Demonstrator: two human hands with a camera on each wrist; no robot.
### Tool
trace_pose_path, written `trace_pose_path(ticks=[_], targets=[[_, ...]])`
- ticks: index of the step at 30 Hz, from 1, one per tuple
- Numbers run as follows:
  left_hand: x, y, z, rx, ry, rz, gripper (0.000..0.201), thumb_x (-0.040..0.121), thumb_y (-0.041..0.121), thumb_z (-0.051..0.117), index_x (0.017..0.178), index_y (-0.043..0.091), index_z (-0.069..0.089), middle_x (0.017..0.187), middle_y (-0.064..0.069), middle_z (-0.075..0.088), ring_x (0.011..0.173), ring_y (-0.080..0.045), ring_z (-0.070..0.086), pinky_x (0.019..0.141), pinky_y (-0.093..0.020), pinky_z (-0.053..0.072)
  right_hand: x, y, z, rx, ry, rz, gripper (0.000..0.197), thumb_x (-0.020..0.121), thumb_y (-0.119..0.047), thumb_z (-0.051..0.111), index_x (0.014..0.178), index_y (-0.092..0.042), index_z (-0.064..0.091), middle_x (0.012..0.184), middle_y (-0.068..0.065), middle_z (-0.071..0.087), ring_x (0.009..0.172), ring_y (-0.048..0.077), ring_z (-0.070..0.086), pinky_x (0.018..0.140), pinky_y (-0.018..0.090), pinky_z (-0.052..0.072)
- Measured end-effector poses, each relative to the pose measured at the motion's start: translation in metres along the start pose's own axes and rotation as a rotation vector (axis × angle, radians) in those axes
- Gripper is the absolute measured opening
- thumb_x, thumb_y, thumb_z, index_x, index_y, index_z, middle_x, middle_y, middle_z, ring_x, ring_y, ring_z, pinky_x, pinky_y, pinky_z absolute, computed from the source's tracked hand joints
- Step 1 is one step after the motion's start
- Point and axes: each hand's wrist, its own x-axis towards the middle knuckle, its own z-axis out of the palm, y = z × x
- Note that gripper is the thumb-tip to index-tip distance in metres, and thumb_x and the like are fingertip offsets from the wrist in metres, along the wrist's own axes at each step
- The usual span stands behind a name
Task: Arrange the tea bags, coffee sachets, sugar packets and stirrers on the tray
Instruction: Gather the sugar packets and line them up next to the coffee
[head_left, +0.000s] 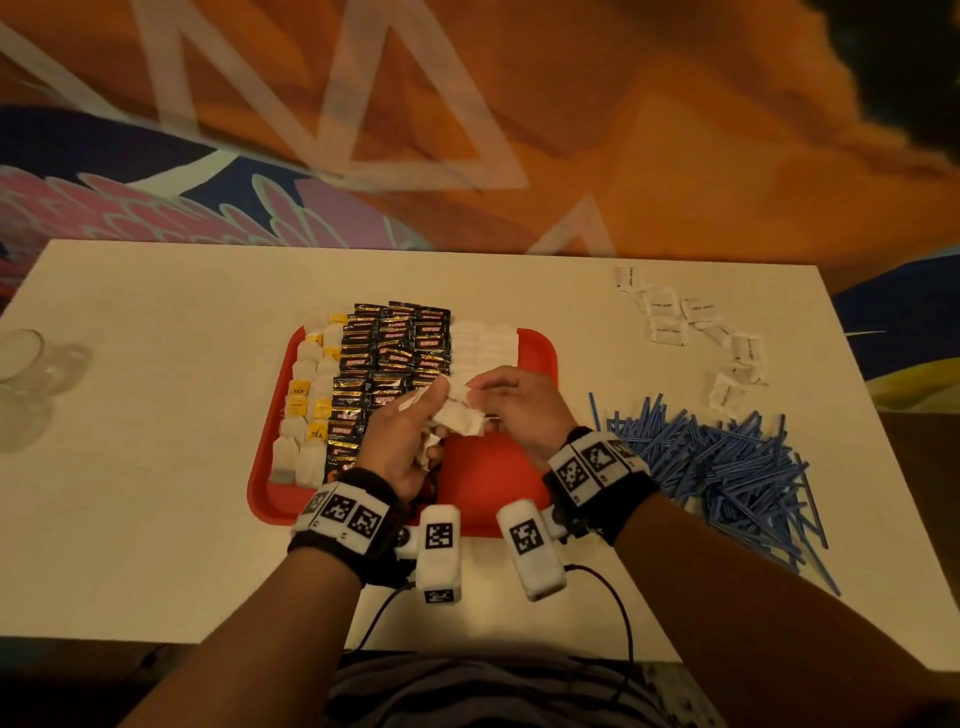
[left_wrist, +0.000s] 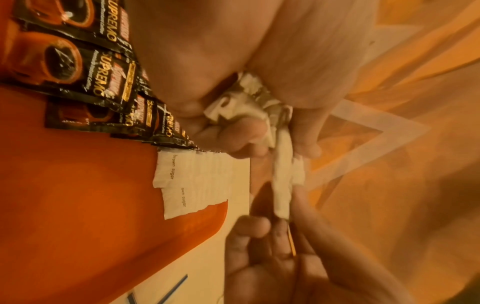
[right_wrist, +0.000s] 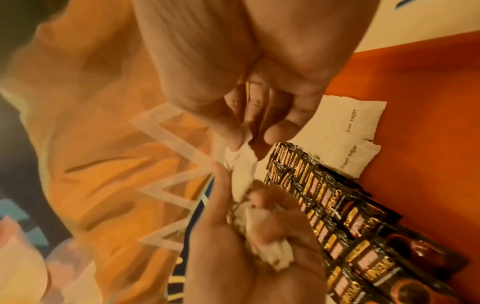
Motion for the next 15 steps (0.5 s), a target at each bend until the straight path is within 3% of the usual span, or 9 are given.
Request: trace_pose_path(ticks=[4, 6, 8, 10, 12, 15], targets=[[0.000, -0.003, -0.009, 0.034, 0.039, 0.004, 0.020, 0.088, 0.026, 0.073, 0.101, 0.012, 0.068, 0.075, -0.001, 0.063, 0.053, -0.009, 0.048, 0.037, -0.019, 0.034, 0.004, 0.005, -0.001, 0.151, 0.098, 0.016, 0.010, 0.088, -0.006, 0.069, 0.086, -0.016, 0.068, 0.100, 0.013, 0.070, 0.088, 0.022, 0.067, 0.073, 0.035, 0.057], [0.000, -0.005, -0.009, 0.049, 0.063, 0.026, 0.024, 0.088, 0.028, 0.074, 0.104, 0.012, 0.067, 0.076, -0.003, 0.062, 0.054, -0.011, 0.049, 0.037, -0.020, 0.035, 0.002, 0.009, 0.003, 0.232, 0.092, 0.081, 0.001, 0.090, -0.014, 0.067, 0.091, -0.014, 0.068, 0.103, 0.014, 0.071, 0.082, 0.021, 0.068, 0.062, 0.032, 0.054], [0.000, -0.006, -0.008, 0.094, 0.089, 0.053, 0.028, 0.088, 0.030, 0.074, 0.108, 0.012, 0.067, 0.074, -0.004, 0.062, 0.055, -0.012, 0.049, 0.039, -0.021, 0.035, -0.001, 0.013, 0.005, 0.265, 0.007, 0.149, 0.014, 0.089, -0.023, 0.071, 0.097, -0.012, 0.070, 0.100, 0.010, 0.072, 0.075, 0.017, 0.066, 0.054, 0.026, 0.047], [-0.002, -0.007, -0.008, 0.144, 0.095, 0.082, 0.021, 0.089, 0.029, 0.073, 0.104, 0.015, 0.070, 0.072, -0.005, 0.063, 0.056, -0.013, 0.051, 0.042, -0.022, 0.036, -0.003, 0.016, 0.004, 0.228, -0.064, 0.149, 0.019, 0.086, -0.022, 0.074, 0.101, -0.011, 0.071, 0.096, 0.008, 0.073, 0.072, 0.015, 0.064, 0.054, 0.024, 0.045], [-0.003, -0.007, -0.007, 0.160, 0.101, 0.102, 0.012, 0.091, 0.026, 0.072, 0.100, 0.017, 0.071, 0.073, -0.005, 0.064, 0.057, -0.013, 0.052, 0.043, -0.022, 0.037, -0.003, 0.018, 0.003, 0.226, -0.053, 0.132, 0.016, 0.087, -0.019, 0.072, 0.100, -0.010, 0.071, 0.094, 0.009, 0.073, 0.067, 0.013, 0.063, 0.052, 0.024, 0.044], [-0.004, -0.008, -0.005, 0.181, 0.116, 0.132, 0.006, 0.092, 0.022, 0.070, 0.097, 0.019, 0.071, 0.073, -0.005, 0.063, 0.057, -0.012, 0.053, 0.045, -0.022, 0.038, -0.002, 0.019, 0.004, 0.264, 0.026, 0.139, 0.020, 0.092, -0.026, 0.066, 0.095, -0.007, 0.071, 0.083, 0.007, 0.071, 0.056, 0.010, 0.061, 0.049, 0.024, 0.041]])
